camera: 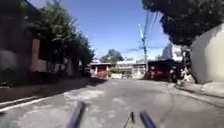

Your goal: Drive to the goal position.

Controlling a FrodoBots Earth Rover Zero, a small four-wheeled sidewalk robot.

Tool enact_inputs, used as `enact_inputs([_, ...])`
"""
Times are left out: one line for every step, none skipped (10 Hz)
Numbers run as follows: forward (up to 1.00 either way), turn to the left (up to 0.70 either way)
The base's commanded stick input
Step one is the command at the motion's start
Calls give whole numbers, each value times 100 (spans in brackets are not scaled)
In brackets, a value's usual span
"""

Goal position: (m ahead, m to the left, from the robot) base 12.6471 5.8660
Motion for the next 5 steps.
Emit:
enact_inputs([100,0])
enact_inputs([100,0])
enact_inputs([100,0])
enact_inputs([100,0])
enact_inputs([100,0])
